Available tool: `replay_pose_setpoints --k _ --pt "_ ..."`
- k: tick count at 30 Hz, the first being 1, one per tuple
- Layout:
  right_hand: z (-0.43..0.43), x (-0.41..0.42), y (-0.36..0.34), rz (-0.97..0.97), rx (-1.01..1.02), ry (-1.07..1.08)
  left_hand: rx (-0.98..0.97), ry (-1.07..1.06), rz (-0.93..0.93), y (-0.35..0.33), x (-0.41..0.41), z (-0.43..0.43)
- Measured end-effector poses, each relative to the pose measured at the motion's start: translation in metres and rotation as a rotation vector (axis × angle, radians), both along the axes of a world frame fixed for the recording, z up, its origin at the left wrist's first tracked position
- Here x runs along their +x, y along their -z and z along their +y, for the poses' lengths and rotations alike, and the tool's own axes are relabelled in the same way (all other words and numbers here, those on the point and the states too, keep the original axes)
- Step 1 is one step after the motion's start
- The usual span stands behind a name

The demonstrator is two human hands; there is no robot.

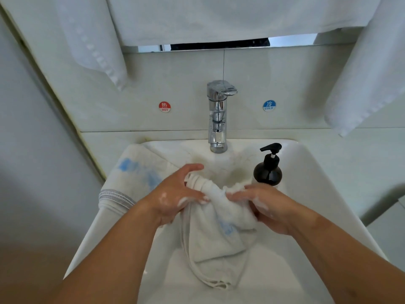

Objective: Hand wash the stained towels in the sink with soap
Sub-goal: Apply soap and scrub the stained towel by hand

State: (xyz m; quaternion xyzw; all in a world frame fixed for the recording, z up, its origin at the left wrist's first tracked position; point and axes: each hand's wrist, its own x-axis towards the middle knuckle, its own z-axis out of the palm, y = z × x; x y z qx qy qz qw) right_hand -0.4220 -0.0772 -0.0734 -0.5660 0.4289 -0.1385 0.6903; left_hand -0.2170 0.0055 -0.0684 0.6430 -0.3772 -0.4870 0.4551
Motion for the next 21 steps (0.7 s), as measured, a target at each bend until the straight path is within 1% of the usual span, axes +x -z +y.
replay_pose_setpoints --k 2,4,6,7,9,10,12,14,16,18,19,20,21 --pt "0.002 -0.004 0.002 0.062 0.079 -0.127 -0.092 -0.126 0.068 0.003 0.001 -0.003" --pt "0.004 -0.003 0.0 0.019 0.083 -0.14 -0.161 -0.247 0.134 0.003 0.0 -0.004" --pt "0.005 0.001 -0.004 -0.096 0.013 -0.059 -0.174 -0.344 0.207 0.002 0.002 -0.007" --pt "0.005 0.004 -0.005 -0.166 -0.012 0.012 -0.157 -0.356 0.239 0.002 0.002 -0.007" --pt "0.004 0.01 -0.004 -0.253 -0.063 0.161 -0.1 -0.299 0.218 0.005 -0.003 -0.009" --pt "0.002 0.012 -0.002 -0.252 -0.111 0.227 -0.088 -0.252 0.184 0.007 -0.008 -0.009" --pt "-0.001 0.012 -0.001 -0.21 -0.222 0.288 -0.134 -0.201 0.085 0.008 -0.02 -0.009" --pt "-0.002 0.009 -0.001 -0.173 -0.317 0.295 -0.227 -0.227 -0.08 0.007 -0.03 -0.009" --pt "-0.001 0.01 -0.002 -0.123 -0.467 0.33 -0.314 -0.271 -0.218 0.002 -0.038 -0.007" --pt "0.002 0.014 -0.002 0.035 -0.667 0.425 -0.413 -0.262 -0.328 -0.002 -0.05 -0.002" --pt "0.004 0.016 -0.002 0.127 -0.754 0.454 -0.448 -0.222 -0.397 -0.005 -0.058 0.001" --pt "0.007 0.018 -0.002 0.189 -0.798 0.454 -0.46 -0.18 -0.473 -0.007 -0.066 0.003" --pt "0.011 0.019 -0.003 0.218 -0.798 0.426 -0.461 -0.17 -0.536 -0.006 -0.072 0.003"
